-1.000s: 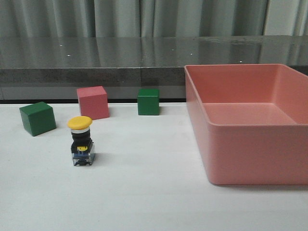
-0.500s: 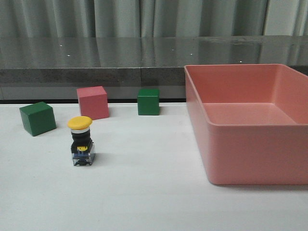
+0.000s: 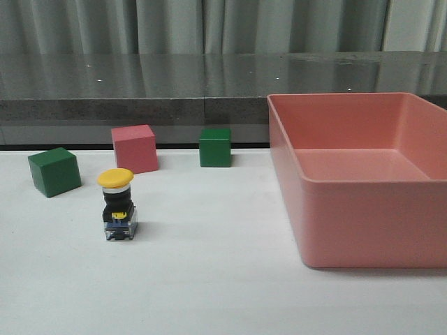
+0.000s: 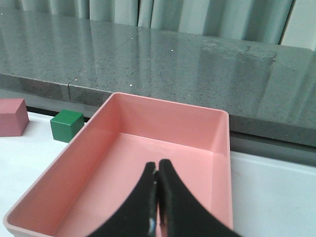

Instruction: Place and stand button with both arms

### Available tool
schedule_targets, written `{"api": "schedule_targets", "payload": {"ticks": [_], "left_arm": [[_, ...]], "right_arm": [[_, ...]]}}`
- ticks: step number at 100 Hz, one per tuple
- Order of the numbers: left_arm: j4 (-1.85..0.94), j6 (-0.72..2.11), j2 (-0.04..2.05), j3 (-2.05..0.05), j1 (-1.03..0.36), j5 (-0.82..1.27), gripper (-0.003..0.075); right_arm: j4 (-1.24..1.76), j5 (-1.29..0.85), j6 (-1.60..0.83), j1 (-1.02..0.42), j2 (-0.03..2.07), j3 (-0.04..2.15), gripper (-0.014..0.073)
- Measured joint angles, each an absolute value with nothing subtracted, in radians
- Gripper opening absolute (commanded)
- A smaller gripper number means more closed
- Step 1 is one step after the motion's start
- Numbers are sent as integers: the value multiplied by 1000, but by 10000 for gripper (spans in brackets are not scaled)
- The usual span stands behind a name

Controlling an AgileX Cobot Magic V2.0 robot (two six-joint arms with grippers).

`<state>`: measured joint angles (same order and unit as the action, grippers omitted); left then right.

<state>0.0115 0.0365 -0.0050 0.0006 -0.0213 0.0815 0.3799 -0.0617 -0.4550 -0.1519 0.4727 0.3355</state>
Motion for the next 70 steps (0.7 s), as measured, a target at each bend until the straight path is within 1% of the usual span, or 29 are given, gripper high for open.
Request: {"api": "schedule_targets", "payload": {"ticks": [15, 41, 51, 70], "left_arm": [[11, 36, -5, 1, -21, 81, -19], [11, 36, -5, 1, -21, 81, -19], [11, 36, -5, 1, -21, 81, -19], [11, 36, -5, 1, -21, 81, -19]], "right_arm": [[329, -64, -419, -152, 473, 335, -61], [19, -70, -92, -152, 446, 316, -61], [-29, -70, -30, -152, 376, 267, -61], [-40, -59, -10, -152, 193, 135, -61]]}}
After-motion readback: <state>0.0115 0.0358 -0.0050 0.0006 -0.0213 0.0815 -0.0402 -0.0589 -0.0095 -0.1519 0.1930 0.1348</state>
